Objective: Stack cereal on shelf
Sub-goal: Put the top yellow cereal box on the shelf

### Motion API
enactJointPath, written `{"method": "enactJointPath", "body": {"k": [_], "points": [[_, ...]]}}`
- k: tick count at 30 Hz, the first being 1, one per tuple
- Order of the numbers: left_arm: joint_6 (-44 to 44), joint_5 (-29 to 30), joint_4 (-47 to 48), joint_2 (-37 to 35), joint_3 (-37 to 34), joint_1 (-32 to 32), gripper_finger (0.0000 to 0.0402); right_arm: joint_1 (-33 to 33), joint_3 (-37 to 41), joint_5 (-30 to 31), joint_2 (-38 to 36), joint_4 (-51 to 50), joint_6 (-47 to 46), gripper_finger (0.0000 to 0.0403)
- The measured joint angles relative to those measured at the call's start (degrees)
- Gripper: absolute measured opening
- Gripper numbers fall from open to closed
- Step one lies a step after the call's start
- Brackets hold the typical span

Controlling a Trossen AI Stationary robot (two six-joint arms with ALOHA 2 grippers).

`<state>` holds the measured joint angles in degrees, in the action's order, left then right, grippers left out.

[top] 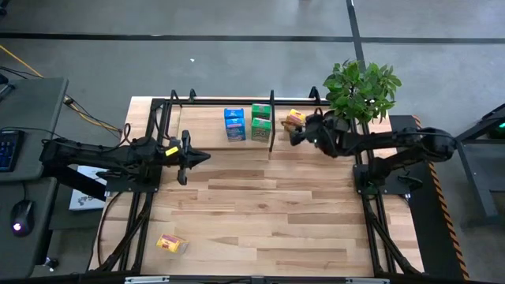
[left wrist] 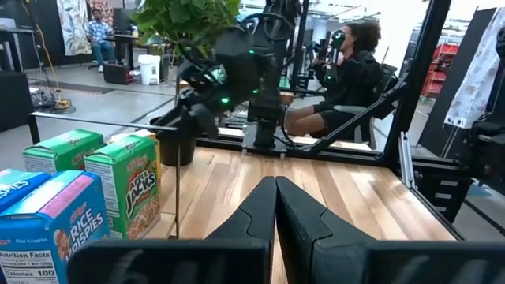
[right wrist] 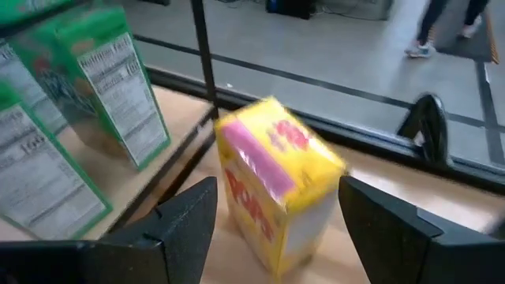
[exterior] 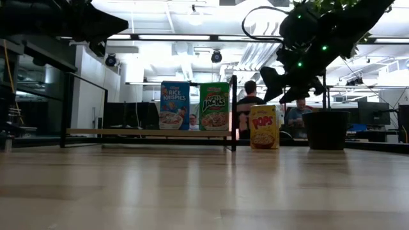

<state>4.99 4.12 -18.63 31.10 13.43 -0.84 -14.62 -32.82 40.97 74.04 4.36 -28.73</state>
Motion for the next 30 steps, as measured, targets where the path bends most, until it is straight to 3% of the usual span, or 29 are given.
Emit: {"method": "enactJointPath", "body": {"k": [7, 20, 30], "points": [[0.81, 0.0, -2.16, -0.01, 0.0, 0.0, 0.0003, -5.47, -0.02, -10.22, 0.0, 3.29, 6.78, 0.0256], [0.98, -0.5, -2.21, -0.01, 0.0, 0.0, 0.0003, -9.37, -0.11, -18.07, 0.0, 4.18, 14.96, 0.0256], [0.92, -0.48, -2.24, -0.01, 0.0, 0.0, 0.0003, -9.37, -0.24, -25.08, -0.08, 4.7, 9.8, 0.0256]]}}
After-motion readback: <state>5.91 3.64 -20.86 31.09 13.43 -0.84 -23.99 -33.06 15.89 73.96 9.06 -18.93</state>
